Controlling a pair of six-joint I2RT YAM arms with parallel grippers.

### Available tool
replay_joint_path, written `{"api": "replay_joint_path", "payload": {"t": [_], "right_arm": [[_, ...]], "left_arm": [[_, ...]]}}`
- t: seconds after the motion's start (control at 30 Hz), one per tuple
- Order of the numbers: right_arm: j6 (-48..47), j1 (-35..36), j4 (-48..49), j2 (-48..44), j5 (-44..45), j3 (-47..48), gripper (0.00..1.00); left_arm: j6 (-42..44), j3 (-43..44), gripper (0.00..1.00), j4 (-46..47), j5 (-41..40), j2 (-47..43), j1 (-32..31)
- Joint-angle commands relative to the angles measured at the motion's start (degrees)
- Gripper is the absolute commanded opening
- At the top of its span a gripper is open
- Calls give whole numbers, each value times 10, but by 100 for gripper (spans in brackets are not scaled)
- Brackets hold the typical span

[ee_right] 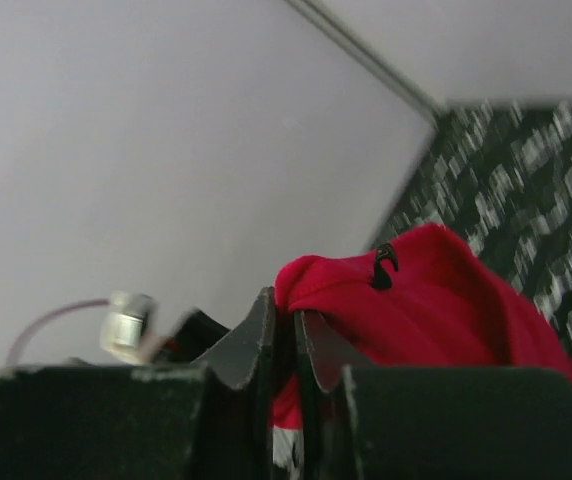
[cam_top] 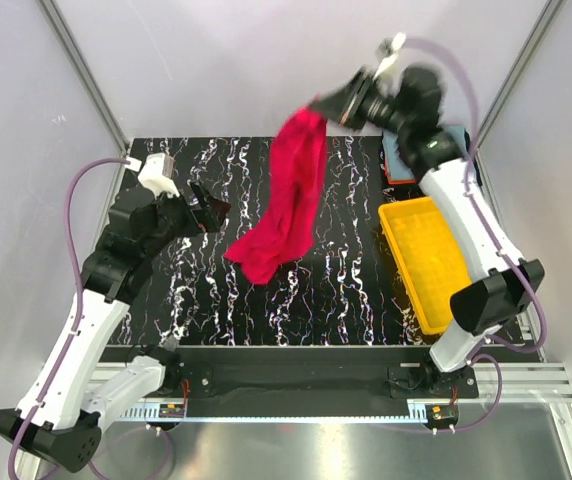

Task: Fold and stack the t-shirts

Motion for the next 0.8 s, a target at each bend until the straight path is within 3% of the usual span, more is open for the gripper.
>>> {"api": "replay_joint_path", "payload": {"t": [0.0, 0.03, 0.1, 0.17, 0.4, 0.63, 0.77], "right_arm": [[-68, 15, 0, -44, 62, -219, 22], [-71, 13, -1, -65, 131, -267, 30], [-85, 11, -1, -75, 183, -369, 49], [-90, 2, -29, -73, 230, -409, 54], [-54, -17, -72, -74, 305, -541, 55], [-63, -49, -102, -48, 406, -580, 56], [-54, -105, -117, -49, 394, -600, 56]], "left_arm": [[1, -26, 99, 12, 8, -6, 3], [-3, -34, 99, 15, 20, 4, 3], [-12, -58, 99, 20, 62, 19, 4], [-24, -69, 99, 25, 83, 49, 3], [-58, -112, 99, 74, 148, 134, 0], [-92, -180, 99, 128, 136, 161, 0], [-119, -226, 99, 174, 139, 171, -1]]}}
